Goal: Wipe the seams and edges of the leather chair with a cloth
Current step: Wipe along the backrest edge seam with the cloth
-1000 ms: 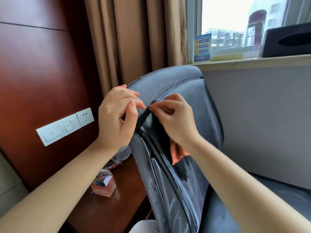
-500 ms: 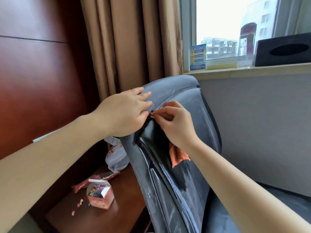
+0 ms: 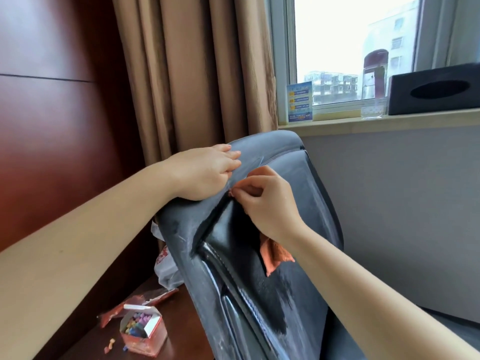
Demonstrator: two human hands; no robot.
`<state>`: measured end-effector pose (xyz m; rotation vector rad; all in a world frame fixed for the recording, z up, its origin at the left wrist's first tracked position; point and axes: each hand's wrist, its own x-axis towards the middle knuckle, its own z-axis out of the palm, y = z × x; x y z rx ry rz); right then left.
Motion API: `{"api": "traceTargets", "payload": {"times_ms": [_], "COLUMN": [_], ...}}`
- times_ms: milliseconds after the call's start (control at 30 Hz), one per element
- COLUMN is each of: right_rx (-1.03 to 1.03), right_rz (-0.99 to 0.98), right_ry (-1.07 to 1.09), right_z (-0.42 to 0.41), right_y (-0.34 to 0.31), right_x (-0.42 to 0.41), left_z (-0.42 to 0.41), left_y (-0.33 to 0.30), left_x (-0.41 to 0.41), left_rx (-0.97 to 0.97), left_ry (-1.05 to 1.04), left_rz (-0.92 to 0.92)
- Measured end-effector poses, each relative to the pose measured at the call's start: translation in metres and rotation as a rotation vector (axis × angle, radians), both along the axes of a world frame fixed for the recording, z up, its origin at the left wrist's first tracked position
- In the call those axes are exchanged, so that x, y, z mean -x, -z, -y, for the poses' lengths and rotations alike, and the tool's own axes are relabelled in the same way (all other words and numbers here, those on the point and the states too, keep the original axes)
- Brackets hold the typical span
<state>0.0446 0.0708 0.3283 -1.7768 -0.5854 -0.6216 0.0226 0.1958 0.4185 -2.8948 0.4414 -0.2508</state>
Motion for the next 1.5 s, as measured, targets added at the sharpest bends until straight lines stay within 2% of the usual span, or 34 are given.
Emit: {"api": "traceTargets", "payload": {"times_ms": [200,333,500,633,800,933,1100,1233,1400,1500], "right_rx": [-0.024,-0.066,-0.11,-0.077,-0.102,-0.124,-0.089,-0.072,-0.067,-0.071], "right_rz": [0.049,0.043,-0.01,-0.032,-0.017,-0.056,-0.016,-0.044,-0.011,-0.051], "right_ry": [-0.092,-0.136,-0.109,0.003,-0.176,-0.232,-0.135,-0.021,-0.162,-0.103], "right_z": [-0.003,-0.002,-0.004,0.001,-0.004,-0.001,0.0,0.002,-0.001,0.001], "right_y": [0.011,0.013,0.01,0.003,0.011,0.013,0.01,0.001,0.01,0.003], "right_x": [0.018,0.012,-0.005,-0.019,0.002,0.003,-0.003,-0.016,0.007,-0.007], "left_z": [0.005,0.018,0.015,0.013,0.014,0.02,0.023,0.02,0.018,0.017], "left_y": [-0.006,-0.011,-0.009,-0.009,-0.009,-0.014,-0.013,-0.012,-0.012,-0.012], "left_x": [-0.012,-0.04,-0.052,-0.051,-0.055,-0.063,-0.069,-0.068,-0.071,-0.072], "left_rx": [0.021,-0.04,-0.053,0.0,-0.034,-0.048,-0.112,-0.087,-0.031,-0.011], "left_ry": [0.005,-0.023,0.0,0.025,0.023,0.045,0.042,0.052,0.062,0.066], "left_rz": [-0.035,-0.062,-0.044,-0.026,0.058,0.103,0.011,0.003,0.002,-0.006]}}
